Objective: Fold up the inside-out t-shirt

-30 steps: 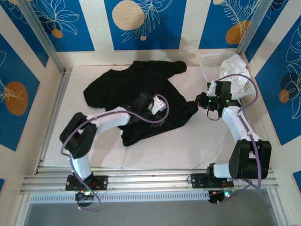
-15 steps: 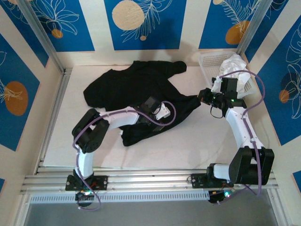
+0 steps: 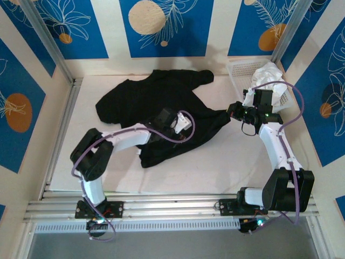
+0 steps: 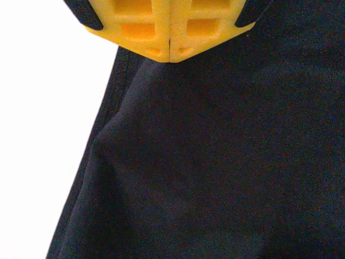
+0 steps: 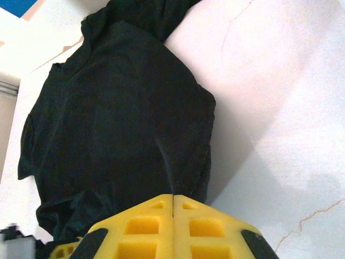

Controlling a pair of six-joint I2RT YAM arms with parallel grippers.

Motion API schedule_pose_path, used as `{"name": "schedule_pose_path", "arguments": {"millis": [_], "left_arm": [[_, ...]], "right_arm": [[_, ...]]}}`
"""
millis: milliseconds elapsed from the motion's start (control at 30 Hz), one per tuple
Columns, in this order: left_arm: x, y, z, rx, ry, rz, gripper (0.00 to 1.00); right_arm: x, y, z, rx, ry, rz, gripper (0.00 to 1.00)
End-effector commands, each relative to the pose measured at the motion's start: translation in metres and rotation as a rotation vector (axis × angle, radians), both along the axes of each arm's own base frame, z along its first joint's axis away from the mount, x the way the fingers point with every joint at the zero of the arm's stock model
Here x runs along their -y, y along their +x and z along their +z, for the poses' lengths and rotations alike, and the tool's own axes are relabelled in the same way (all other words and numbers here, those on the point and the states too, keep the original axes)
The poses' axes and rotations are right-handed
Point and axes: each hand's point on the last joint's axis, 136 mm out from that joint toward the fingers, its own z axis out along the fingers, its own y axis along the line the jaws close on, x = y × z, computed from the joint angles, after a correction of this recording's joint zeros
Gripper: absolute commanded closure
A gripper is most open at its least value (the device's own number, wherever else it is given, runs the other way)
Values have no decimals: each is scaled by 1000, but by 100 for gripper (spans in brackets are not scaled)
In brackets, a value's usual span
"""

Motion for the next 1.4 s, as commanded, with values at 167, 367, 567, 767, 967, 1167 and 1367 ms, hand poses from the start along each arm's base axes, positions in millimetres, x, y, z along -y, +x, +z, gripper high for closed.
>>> {"name": "schedule_pose_path", "arguments": {"millis": [167,367,567,767,967,1167,1367], "left_arm": [[-13,18,24,55,-111,120,100],[-30,33,50,48,-231,237,100],[-34,28,71,2,-310,242,100],[-37,21,85,-2,-347,229,100],[-41,18,92,-3,-372,235,100],[-43,16,92,-3,-377,234,100],[-50,17,88,3,-372,260,100]], "right_arm": [[0,2,1,1,5,17,100],[4,3,-27,-84,-42,9,80],[-10,-5,-8,3,-189,57,48],[-125,-36,-12,161,-31,448,29],[-174,-35,-53,141,-8,565,23],[-190,-22,-77,119,15,577,24],[-195,-16,-89,88,24,589,64]]}}
